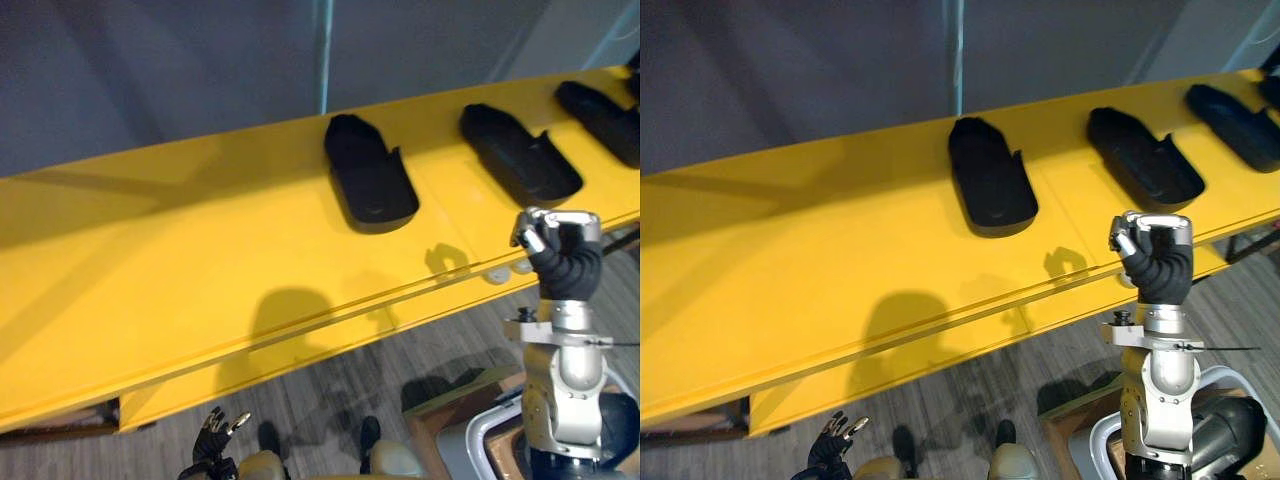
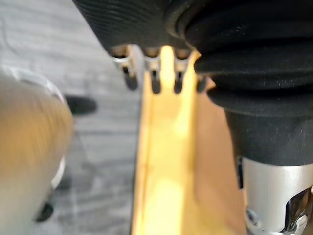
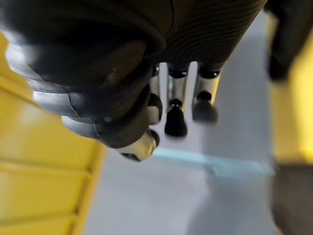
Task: Walk over and take plastic housings, then place them on the shelf
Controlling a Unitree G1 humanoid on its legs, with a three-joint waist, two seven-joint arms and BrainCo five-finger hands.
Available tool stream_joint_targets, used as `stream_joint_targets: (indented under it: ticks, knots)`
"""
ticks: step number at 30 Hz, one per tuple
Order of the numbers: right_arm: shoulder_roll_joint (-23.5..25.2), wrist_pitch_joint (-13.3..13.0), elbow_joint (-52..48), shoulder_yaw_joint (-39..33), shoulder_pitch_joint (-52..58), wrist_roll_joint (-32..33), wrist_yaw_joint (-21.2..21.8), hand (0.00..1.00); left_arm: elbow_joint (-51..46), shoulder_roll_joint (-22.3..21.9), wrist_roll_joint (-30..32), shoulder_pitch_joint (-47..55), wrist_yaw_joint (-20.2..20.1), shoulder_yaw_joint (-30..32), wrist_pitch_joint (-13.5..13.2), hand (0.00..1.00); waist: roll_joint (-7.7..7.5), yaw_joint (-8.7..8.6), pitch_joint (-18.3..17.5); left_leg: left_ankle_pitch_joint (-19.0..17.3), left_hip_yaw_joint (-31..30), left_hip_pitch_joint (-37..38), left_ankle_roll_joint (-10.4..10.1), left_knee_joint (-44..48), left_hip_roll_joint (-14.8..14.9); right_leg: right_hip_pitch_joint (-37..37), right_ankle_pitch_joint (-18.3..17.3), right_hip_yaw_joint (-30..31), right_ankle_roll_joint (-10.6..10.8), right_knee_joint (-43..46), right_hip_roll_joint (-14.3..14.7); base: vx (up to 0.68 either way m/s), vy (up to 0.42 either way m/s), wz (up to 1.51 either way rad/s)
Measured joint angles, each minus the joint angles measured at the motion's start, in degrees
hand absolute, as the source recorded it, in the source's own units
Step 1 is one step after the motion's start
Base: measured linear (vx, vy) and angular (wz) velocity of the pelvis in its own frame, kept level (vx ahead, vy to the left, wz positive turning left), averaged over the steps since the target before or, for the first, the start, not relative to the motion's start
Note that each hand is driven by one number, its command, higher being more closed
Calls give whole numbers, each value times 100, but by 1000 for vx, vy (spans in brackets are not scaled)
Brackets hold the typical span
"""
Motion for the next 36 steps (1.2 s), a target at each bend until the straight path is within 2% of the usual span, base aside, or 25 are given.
stream_joint_targets:
  ticks: [2, 3, 5, 6, 8, 9, 11, 14, 15, 17, 18, 21, 24, 26, 27, 28, 29, 30, 32, 34, 35, 36]
  knots:
    - [166, 174, 116, -83, 286, -6, -256, 0, 130, -33, 71, -23, -4, -10, 39, 0, 54, -28, -97, -51, 166, 91, -12, 0, 26, -2, 29, 168, -5, -25, 44, -10, 1, -52]
    - [286, 251, 298, -104, 467, 2, -412, 0, 222, -43, 80, -24, -7, -20, 47, 0, 88, -113, -153, -73, 280, 149, -17, 0, 41, -9, 44, 282, -6, -26, 67, -26, 10, -51]
    - [488, 294, 534, -134, 784, 8, -577, 0, 276, -48, 232, -22, -15, -61, 115, 0, 167, -162, -198, -112, 452, 211, -27, -1, 56, -21, 62, 448, -14, -30, 99, -42, 10, -48]
    - [616, 285, 563, -153, 1015, 18, -650, 0, 344, -72, 287, -22, -29, -97, 143, 0, 214, -274, -226, -126, 529, 242, -30, -4, 54, -37, 77, 547, -12, -37, 108, -20, 6, -32]
    - [789, 186, 560, -204, 1315, 128, -711, 0, 430, -120, 290, -21, -39, -105, 149, 0, 277, -343, -254, -164, 705, 304, -39, -6, 57, -70, 95, 686, -10, -52, 125, -25, 10, -43]
    - [863, 38, 548, -213, 1450, 404, -699, 0, 435, -155, 293, -2, -56, -110, 153, 0, 284, -433, -257, -192, 761, 334, -39, -28, 53, -73, 100, 728, -4, -56, 127, -33, 7, -35]
    - [960, -123, 543, -235, 1548, 570, -698, 0, 436, -153, 291, 14, -76, -158, 191, 0, 313, -480, -267, -222, 786, 372, -41, -18, 42, -90, 99, 834, -4, -54, 137, -24, 4, -25]
    - [935, -159, 554, 17, 1404, 581, -596, 0, 417, -132, 250, 18, -74, -197, 207, 0, 311, -381, -278, -447, 493, 122, -21, 454, -12, -396, 159, 1153, 9, -11, 185, -34, -7, -49]
    - [765, -163, 669, 333, 1063, 568, -436, 0, 320, -201, 142, 13, -73, -110, 121, 0, 339, -226, -261, -872, -387, -150, 13, 903, -13, -640, 255, 1523, 3, -4, 283, -35, -27, -107]
    - [608, -155, 1124, 790, 500, 559, -281, 0, 247, -194, -21, -11, -88, -64, 82, 0, 373, -115, -231, -1217, -671, -350, 69, 1386, -69, -752, 409, 1862, 43, -79, 310, -53, 63, -103]
    - [594, -149, 1333, 913, 302, 559, -269, 0, 208, -197, -41, -10, -112, -55, 23, 0, 352, -111, -182, -1453, -736, -556, 114, 1829, -65, -793, 454, 1947, 109, -74, 307, -74, 126, -49]
    - [511, -147, 1539, 1035, 64, 582, -370, 0, 186, -208, -16, -75, -130, -79, -55, 0, 454, -61, -133, -1933, -990, -1178, 244, 2761, -63, -1123, 457, 2010, 152, 172, 332, -82, 139, -14]
    - [497, -102, 1674, 1242, 17, 633, -759, 0, 147, -163, 60, -333, -172, -92, -54, 0, 377, 46, 329, -2228, -1055, -1300, 386, 3517, -95, -1202, 406, 2206, 219, 618, 376, -137, 203, -28]
    - [553, -107, 1689, 1367, 125, 616, -929, 0, 71, -88, 65, -372, -221, -100, -24, 0, 279, 40, 514, -2313, -1057, -1189, 480, 3708, -155, -1167, 413, 2340, 225, 808, 384, -181, 181, -51]
    - [642, -124, 1693, 1378, 243, 635, -942, 0, -18, -42, 63, -352, -247, -97, -5, 0, 176, 72, 554, -2355, -860, -1065, 539, 3714, -164, -1158, 485, 2329, 251, 840, 354, -154, 109, -74]
    - [721, -168, 1692, 1409, 361, 684, -915, 0, -50, 8, 63, -344, -229, -92, 48, 0, 92, 81, 577, -2376, -649, -970, 591, 3696, -131, -1127, 673, 2128, 179, 691, 297, -257, 144, -85]
    - [742, -170, 1698, 1425, 408, 689, -871, 0, -68, 21, 56, -343, -189, -84, 97, 0, 80, 91, 574, -2379, -535, -963, 637, 3690, -76, -1103, 793, 2045, 59, 550, 298, -278, 102, -95]
    - [750, -180, 1742, 1520, 427, 686, -721, 0, -45, 49, 27, -344, -68, -29, 208, 0, 99, 111, 582, -2345, -302, -997, 696, 3668, 103, -1149, 806, 1751, -185, 574, 322, -274, 65, -88]
    - [757, -276, 1754, 1594, 464, 669, -577, 0, -20, 76, -48, -374, 31, -12, 384, 0, 122, 82, 574, -2176, -150, -1013, 672, 3476, 340, -1316, 678, 1298, -354, 1197, 357, -144, 16, -64]
    - [761, -397, 1757, 1696, 442, 651, -578, 0, -13, 94, -52, -373, 70, 51, 427, 0, 215, 153, 587, -1953, -94, -1033, 558, 3278, 693, -1404, 399, 1136, -758, 2106, 331, -49, -51, -44]
    - [764, -405, 1772, 1845, 401, 616, -627, 0, 4, 125, -48, -347, 82, 145, 427, 0, 276, 275, 570, -1864, -14, -1014, 445, 3200, 978, -1429, 256, 1064, -965, 2599, 208, -57, -141, -67]
    - [780, -395, 1791, 2036, 335, 590, -768, 0, 102, 206, -52, -301, 88, 191, 422, 0, 242, 362, 518, -1793, 57, -1009, 321, 3145, 1219, -1451, 226, 1020, -1045, 2946, -1, -52, -172, -66]
